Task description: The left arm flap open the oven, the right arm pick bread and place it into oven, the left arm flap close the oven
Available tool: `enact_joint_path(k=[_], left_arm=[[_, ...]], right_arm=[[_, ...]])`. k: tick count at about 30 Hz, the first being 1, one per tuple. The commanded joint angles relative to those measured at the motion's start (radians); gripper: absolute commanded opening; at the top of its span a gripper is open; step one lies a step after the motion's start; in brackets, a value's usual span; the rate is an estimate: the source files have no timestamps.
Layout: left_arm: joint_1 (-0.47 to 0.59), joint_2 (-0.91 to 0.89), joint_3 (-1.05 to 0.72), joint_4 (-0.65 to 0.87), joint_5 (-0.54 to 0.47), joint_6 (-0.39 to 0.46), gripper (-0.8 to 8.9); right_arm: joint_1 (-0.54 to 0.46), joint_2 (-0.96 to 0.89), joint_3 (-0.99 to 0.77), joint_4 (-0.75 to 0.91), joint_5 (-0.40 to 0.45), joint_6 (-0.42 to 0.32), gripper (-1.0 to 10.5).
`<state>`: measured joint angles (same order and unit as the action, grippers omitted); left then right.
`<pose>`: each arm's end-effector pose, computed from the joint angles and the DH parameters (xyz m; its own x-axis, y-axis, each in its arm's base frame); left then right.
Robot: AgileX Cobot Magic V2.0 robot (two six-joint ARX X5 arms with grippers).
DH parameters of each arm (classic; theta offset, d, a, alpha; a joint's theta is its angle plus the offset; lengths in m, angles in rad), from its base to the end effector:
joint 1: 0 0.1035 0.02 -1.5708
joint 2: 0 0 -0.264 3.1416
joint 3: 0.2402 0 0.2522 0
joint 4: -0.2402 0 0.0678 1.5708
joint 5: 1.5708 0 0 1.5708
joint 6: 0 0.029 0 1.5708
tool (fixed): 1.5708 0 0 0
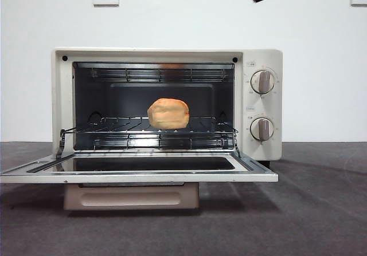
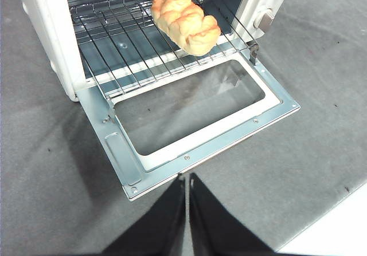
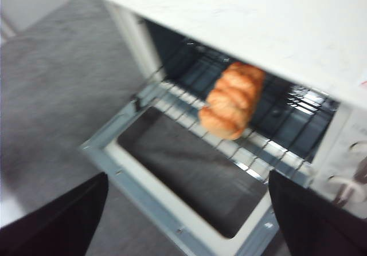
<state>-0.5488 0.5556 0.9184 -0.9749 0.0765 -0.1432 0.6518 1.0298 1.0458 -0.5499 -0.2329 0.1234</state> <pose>0.0693 -0.0450 0.3302 0.6563 -0.4909 -0.5729 0.4977 0.8524 -0.1603 0.1634 0.1331 0.3448 0.5259 0.6916 -0.4951 -0.6927 0.6860 0.2225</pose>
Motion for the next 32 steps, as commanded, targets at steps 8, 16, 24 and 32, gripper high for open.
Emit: enact_joint_path(k=[8, 16, 24, 32], left_arm=[[-0.004, 0.006, 0.005, 0.034, -0.002, -0.002, 0.17], [-0.003, 0.009, -0.063, 0.120, -0.002, -0.027, 0.16], [0.065, 0.055, -0.235, 0.359, -0.003, -0.097, 0.15], [0.267, 0.254, -0.285, 0.547, 0.166, -0.134, 0.14]], right_arm=[[0.000, -0.199, -0.237, 0.002, -0.059, -0.016, 4.4], [0.000, -0.261, -0.241, 0.021, -0.055, -0.007, 4.4], [0.000, -0.267, -0.241, 0.008, -0.056, -0.006, 4.4], [0.000, -0.267, -0.241, -0.049, -0.056, -0.006, 4.4]])
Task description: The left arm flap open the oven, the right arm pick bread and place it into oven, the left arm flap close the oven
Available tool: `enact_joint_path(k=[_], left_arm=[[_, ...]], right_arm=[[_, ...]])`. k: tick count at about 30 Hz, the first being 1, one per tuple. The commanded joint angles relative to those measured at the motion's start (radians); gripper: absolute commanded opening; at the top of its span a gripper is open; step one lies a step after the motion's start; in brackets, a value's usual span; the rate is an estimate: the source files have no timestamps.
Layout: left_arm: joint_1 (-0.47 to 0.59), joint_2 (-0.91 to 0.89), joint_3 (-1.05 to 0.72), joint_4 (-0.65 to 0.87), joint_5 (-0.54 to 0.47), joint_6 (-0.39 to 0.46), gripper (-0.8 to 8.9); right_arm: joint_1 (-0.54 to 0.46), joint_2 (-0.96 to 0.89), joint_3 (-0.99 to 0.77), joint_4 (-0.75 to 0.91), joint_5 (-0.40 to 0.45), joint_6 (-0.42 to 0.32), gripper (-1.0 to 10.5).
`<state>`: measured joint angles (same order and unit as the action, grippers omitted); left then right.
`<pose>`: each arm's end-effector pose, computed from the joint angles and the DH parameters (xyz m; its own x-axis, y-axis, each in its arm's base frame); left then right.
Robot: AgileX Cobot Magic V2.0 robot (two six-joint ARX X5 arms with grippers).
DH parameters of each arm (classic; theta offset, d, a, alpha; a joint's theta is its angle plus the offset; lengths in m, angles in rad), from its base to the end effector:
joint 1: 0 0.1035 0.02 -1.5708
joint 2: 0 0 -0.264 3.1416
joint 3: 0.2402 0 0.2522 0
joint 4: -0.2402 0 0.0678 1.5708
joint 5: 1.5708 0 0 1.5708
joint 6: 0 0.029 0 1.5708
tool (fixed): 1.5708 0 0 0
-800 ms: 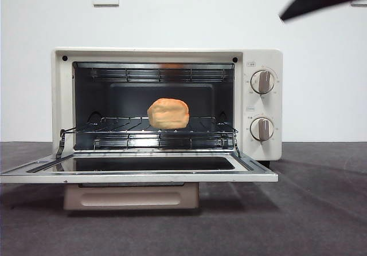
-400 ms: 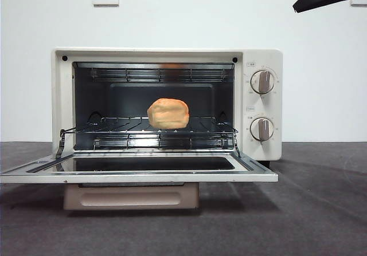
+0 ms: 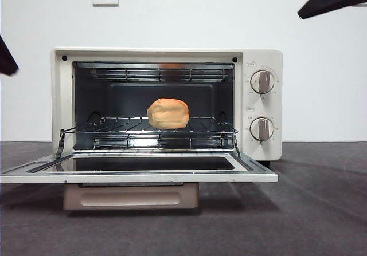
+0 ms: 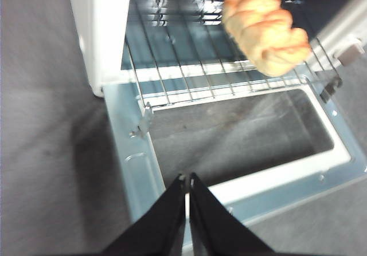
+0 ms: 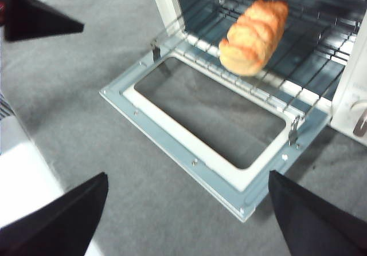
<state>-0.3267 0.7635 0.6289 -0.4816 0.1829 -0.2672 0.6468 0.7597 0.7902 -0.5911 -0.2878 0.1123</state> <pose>0.1486 -0.0559 0.2570 0.7017 -0.4298 -0.5683 0.2954 0.9013 -0.3169 0.1168 0.0985 0.3019 0.4770 0.7159 -0.5098 -0.7173 0.6523 0.2449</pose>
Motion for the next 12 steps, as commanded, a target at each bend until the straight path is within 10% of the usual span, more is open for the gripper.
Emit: enact_joint_path(k=[1, 12], left_arm=[[0.072, 0.070, 0.005, 0.069, 0.084, -0.010, 0.14], [0.283, 0.359, 0.005, 0.108, 0.282, 0.113, 0.15]], right_arm=[[0.005, 0.003, 0.014, -0.013, -0.001, 0.005, 4.4], [0.005, 0.002, 0.014, -0.014, 0.000, -0.003, 4.4]])
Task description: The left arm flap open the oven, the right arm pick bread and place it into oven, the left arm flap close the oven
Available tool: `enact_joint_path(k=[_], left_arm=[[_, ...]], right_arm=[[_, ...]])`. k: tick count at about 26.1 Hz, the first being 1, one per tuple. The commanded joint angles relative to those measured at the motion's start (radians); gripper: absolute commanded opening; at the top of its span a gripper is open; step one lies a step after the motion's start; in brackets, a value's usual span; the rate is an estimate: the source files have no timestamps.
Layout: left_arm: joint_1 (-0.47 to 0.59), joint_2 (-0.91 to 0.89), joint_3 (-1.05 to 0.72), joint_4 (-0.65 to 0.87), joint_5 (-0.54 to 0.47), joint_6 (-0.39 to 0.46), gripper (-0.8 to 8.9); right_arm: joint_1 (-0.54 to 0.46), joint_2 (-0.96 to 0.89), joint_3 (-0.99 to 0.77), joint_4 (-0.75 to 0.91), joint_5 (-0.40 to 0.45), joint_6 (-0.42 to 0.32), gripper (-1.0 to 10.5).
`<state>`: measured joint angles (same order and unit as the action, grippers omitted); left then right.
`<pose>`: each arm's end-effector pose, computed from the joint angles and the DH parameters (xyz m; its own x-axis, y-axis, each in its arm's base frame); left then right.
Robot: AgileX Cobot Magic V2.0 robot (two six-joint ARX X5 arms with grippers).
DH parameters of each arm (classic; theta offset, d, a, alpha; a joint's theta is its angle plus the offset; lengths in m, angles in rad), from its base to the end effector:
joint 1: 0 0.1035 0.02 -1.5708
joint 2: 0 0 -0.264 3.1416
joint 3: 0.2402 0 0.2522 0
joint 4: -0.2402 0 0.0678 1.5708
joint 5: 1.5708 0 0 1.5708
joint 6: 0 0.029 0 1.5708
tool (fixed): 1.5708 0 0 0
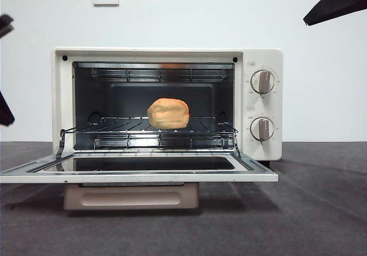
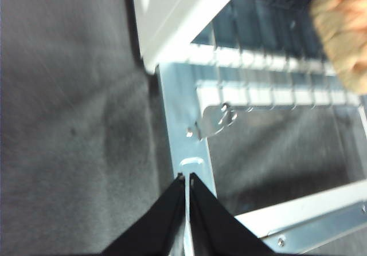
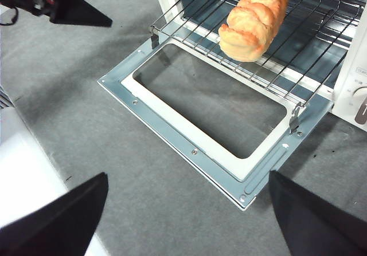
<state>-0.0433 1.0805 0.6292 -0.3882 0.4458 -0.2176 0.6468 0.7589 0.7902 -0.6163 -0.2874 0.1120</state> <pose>0.2043 -0.0214 0.2136 0.5833 -0.4569 -0.6716 0.1585 0.8749 -0.4575 0.1156 0.0976 0.3000 0.4672 0.7080 -0.5295 -0.7124 0.6562 0.2487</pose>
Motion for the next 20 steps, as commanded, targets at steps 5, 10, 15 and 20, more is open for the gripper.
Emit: enact_joint_path(k=[5, 10, 15, 20], left_arm=[[0.000, 0.149, 0.005, 0.034, 0.018, 0.108, 0.15], [0.000, 0.256, 0.005, 0.102, 0.007, 0.109, 0.15], [0.000, 0.364, 0.005, 0.142, 0.020, 0.108, 0.15], [-0.001, 0.412, 0.005, 0.156, 0.122, 0.108, 0.15]], right_arm=[[0.005, 0.003, 0.014, 0.014, 0.000, -0.008, 4.4], [0.005, 0.004, 0.014, 0.017, 0.000, -0.008, 4.4], [0.005, 0.004, 0.014, 0.017, 0.000, -0.008, 4.4], [0.005, 0.004, 0.014, 0.017, 0.008, -0.008, 4.4]])
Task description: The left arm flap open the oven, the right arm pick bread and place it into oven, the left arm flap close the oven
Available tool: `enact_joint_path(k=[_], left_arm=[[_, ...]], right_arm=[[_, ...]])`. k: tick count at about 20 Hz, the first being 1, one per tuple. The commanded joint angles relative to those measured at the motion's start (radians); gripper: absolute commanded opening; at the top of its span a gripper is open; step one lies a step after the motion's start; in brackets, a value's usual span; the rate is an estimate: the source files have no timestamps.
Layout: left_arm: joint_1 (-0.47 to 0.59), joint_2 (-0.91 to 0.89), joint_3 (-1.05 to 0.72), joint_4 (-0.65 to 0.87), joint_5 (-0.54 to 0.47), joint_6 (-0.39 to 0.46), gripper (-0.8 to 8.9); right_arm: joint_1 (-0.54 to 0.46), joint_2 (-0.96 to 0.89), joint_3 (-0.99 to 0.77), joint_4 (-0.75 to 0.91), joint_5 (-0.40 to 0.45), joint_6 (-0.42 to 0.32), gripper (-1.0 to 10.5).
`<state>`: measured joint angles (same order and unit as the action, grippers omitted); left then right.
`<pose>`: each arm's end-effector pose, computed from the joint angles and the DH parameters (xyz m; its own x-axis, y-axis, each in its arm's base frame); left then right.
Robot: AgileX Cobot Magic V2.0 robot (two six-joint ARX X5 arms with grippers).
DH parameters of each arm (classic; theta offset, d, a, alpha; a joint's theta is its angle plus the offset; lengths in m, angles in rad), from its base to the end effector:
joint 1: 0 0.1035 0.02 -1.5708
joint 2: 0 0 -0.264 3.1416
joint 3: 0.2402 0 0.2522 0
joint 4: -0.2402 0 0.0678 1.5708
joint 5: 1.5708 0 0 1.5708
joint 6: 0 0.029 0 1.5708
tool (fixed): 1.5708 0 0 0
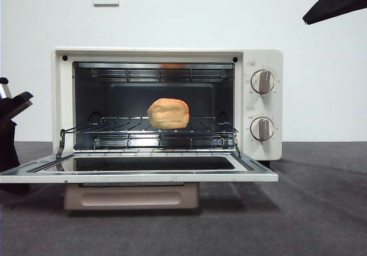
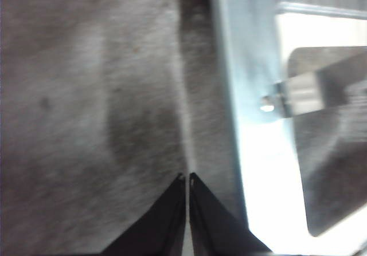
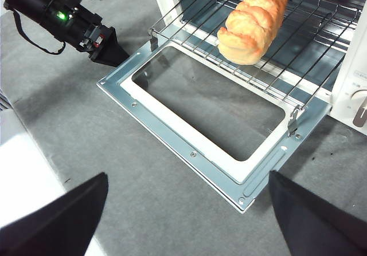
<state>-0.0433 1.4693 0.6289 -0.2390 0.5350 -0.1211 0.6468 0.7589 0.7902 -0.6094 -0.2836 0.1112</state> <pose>0.2443 -0.0254 0.1419 0.3835 -0.5269 -0.7585 0.1692 0.8474 -0.5032 0.1160 0.0978 0.3005 0.4730 0.7078 -0.5246 -0.7125 0.6576 0.2449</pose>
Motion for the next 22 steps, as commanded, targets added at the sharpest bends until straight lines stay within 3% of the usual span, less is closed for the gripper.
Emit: enact_joint_path(k=[1, 7, 14, 22], left_arm=[[-0.001, 0.026, 0.005, 0.006, 0.066, 0.011, 0.15], [0.005, 0.027, 0.005, 0.051, 0.228, -0.027, 0.15], [0.056, 0.025, 0.005, 0.162, 0.333, -0.101, 0.16], [0.095, 0.025, 0.005, 0.356, 0.357, -0.228, 0.16]], right_arm=[[0.005, 0.004, 0.014, 0.010, 0.005, -0.007, 4.4], [0.005, 0.004, 0.014, 0.010, 0.004, -0.006, 4.4], [0.005, 0.004, 0.014, 0.009, 0.004, 0.005, 4.4], [0.005, 0.004, 0.014, 0.009, 0.004, 0.013, 4.4]])
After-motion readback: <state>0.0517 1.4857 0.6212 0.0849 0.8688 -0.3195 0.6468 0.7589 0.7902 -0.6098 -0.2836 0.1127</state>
